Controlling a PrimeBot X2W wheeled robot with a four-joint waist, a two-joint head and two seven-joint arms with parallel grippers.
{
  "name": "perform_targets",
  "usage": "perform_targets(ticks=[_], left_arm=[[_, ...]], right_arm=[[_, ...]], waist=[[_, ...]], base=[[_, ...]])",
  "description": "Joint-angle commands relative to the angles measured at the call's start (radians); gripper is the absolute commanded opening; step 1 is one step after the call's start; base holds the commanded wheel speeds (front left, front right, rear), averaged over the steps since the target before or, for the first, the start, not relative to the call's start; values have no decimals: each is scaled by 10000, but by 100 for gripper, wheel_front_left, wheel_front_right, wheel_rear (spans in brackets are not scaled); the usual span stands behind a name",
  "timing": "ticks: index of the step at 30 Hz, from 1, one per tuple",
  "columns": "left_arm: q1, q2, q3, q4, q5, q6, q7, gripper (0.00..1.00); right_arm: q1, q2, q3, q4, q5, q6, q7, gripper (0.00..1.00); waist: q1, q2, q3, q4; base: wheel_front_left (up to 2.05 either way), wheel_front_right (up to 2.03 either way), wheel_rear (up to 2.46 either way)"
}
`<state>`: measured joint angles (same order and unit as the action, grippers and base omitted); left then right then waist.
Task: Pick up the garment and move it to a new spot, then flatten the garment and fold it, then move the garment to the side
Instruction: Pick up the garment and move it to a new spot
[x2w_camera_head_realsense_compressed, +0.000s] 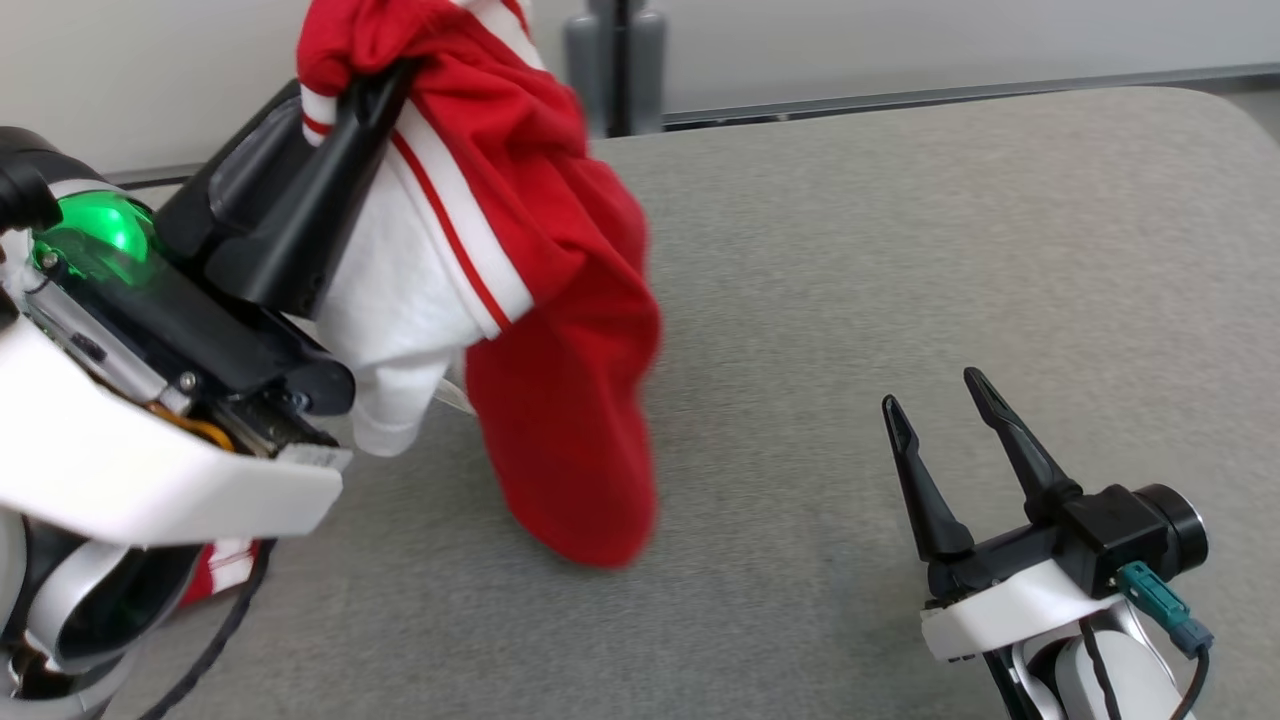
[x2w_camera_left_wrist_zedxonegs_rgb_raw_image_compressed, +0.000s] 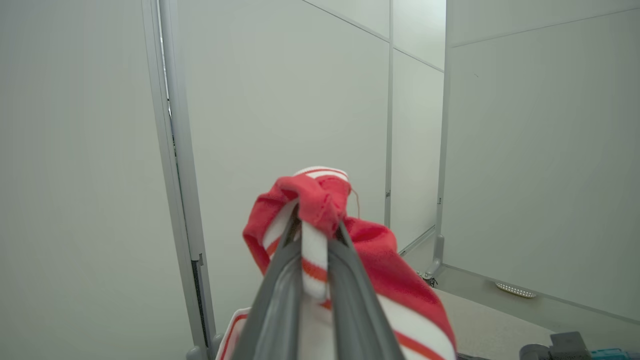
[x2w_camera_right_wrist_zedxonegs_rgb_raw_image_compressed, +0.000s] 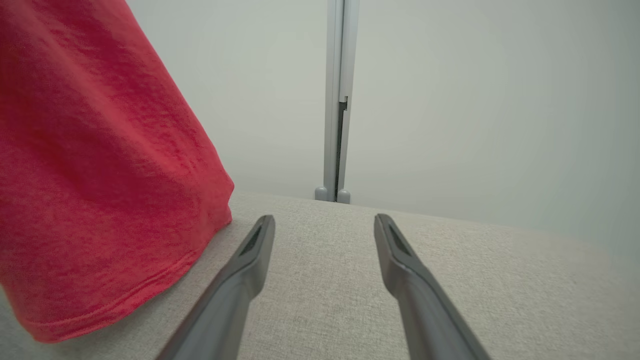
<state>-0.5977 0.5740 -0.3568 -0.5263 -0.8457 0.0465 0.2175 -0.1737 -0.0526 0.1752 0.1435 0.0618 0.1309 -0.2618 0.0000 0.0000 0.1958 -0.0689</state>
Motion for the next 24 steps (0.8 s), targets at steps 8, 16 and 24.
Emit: perform_targets(ticks=[8, 16, 24], left_arm=[[758, -198, -583, -14, -161, 539, 531, 0], [1991, -1667, -2573, 4655, 805, -48, -951, 0], [1873, -3171, -3630, 8756, 1608, -790, -2876, 0]], right_arm=[[175, 7, -76, -142, 302, -2, -49, 100], [311, 3, -226, -188, 587, -2, -49, 100], [324, -1, -411, -182, 539, -2, -49, 100]], waist=[[0, 0, 3, -1852], [0, 0, 394, -2369], [0, 0, 420, -2317]], base=[[0, 0, 0], [0, 0, 0], [0, 0, 0]])
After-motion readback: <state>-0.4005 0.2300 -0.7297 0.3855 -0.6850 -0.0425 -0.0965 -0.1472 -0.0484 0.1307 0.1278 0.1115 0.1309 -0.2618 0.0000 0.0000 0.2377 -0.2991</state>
